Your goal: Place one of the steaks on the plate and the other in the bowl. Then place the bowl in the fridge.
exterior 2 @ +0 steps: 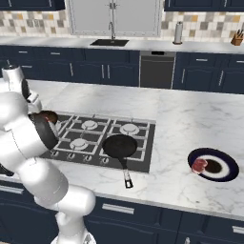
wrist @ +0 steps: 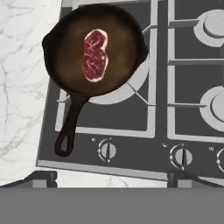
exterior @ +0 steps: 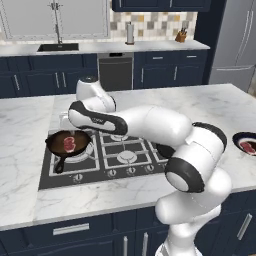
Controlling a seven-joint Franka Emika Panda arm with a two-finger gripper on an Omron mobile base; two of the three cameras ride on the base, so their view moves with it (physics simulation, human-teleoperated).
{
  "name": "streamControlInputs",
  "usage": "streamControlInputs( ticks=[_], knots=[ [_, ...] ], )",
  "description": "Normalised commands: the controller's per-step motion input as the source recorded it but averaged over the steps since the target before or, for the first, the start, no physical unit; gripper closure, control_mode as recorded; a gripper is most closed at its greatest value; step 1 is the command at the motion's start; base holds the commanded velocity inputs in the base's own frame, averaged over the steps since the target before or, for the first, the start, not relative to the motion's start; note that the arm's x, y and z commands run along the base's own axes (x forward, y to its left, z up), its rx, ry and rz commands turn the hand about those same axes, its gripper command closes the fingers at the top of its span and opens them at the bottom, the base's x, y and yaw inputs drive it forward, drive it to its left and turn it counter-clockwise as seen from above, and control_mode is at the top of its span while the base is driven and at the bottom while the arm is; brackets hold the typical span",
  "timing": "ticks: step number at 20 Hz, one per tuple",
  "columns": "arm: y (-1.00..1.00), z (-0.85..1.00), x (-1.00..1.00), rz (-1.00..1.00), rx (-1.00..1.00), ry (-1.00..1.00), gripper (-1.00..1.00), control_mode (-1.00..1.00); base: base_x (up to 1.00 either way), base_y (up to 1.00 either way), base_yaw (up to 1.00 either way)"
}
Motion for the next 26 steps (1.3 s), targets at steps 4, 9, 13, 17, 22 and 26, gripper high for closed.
streamControlInputs(
  ticks=[4, 9, 13, 17, 22, 26],
  knots=[
    [0.22, -0.08, 0.46, -0.01, 0.01, -0.04, -1.0, -1.0, 0.0, 0.0, 0.0],
    [0.0, -0.24, 0.56, 0.0, -0.04, 0.11, -1.0, -1.0, 0.0, 0.0, 0.0],
    [0.13, -0.33, 0.48, 0.0, -0.09, 0.1, -1.0, -1.0, 0.0, 0.0, 0.0],
    [0.48, -0.15, 0.59, 0.0, -0.12, 0.01, -1.0, -1.0, 0.0, 0.0, 0.0],
    [0.41, -0.25, 0.52, 0.0, -0.03, 0.06, -1.0, -1.0, 0.0, 0.0, 0.0],
    [0.04, -0.06, 0.41, 0.0, 0.0, 0.17, -1.0, -1.0, 0.0, 0.0, 0.0]
  ],
)
